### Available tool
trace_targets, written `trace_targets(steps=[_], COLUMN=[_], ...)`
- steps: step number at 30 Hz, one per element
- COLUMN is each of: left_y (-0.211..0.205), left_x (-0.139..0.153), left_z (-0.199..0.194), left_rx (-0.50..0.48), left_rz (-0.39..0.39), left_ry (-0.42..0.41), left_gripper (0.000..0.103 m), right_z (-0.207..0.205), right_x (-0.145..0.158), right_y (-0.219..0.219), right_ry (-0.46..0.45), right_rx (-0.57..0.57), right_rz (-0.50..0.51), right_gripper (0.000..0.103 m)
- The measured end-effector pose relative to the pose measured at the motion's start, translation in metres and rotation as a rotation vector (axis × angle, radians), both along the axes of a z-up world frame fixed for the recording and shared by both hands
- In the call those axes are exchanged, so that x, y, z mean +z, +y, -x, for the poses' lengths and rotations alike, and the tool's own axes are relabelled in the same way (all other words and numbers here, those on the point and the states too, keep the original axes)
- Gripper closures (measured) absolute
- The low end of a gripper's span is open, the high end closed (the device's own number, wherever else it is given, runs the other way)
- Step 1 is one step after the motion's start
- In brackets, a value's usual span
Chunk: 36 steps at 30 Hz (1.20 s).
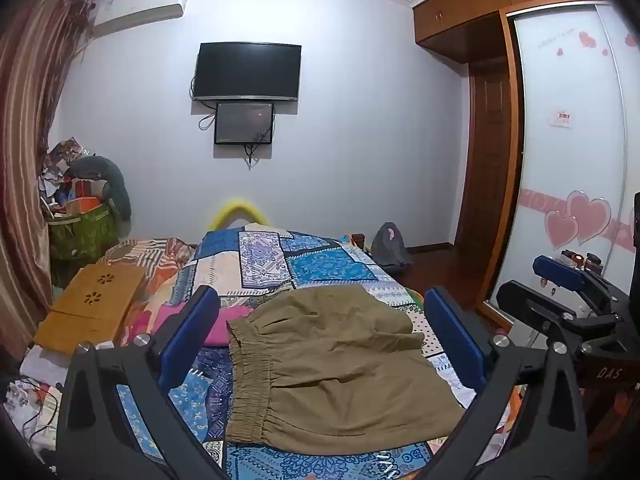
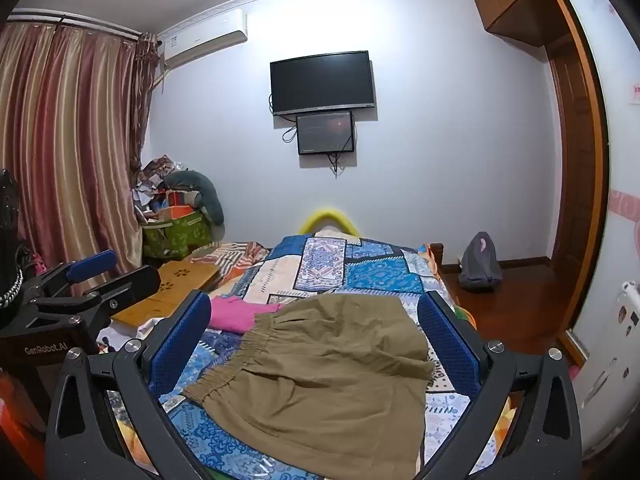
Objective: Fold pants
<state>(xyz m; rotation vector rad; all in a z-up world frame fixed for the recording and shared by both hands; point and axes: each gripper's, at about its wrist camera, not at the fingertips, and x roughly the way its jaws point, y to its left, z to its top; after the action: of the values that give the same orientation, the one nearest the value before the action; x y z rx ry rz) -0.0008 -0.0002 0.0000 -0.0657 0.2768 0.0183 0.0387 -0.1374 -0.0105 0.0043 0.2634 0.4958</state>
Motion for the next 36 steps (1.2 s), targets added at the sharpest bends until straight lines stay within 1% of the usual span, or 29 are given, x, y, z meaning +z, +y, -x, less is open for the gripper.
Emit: trace_targets(steps=[3,5,6,8,19,36], left_y=[0.002,0.006,0.0,0.001,0.002,-0.003], left_x=[0.0,-0.001,-0.006,-0.007,-0.012,-0.009], left_z=[0.0,-0.002,-0.007,-0.01,-0.007,-0.007], left_rx=[0.004,0.001,-0.001,-0.001,0.013,0.004], left_rz=[-0.007,0.005,-0.012,-0.002,0.0,-0.011], left_ry=[-0.002,0.004,0.008,0.014,0.01,0.01], left_gripper=[0.0,0.0,0.0,0.0,0.0,0.0], right_z=[0.0,-0.001,-0.001,0.0,-0.001,-0.004], right_x=[0.0,0.0,0.0,0.0,0.0,0.0], right_y=[0.0,0.0,0.0,0.0,0.001,0.002], right_ry=[0.001,0.002,0.004,0.003,0.011,0.006], right_rx=[-0.002,-0.002,-0.002,-0.003,0.0,-0.004], right_rz=[0.0,0.001,0.001,0.003,0.002,0.001], right_gripper=[0.0,0.0,0.0,0.0,0.0,0.0])
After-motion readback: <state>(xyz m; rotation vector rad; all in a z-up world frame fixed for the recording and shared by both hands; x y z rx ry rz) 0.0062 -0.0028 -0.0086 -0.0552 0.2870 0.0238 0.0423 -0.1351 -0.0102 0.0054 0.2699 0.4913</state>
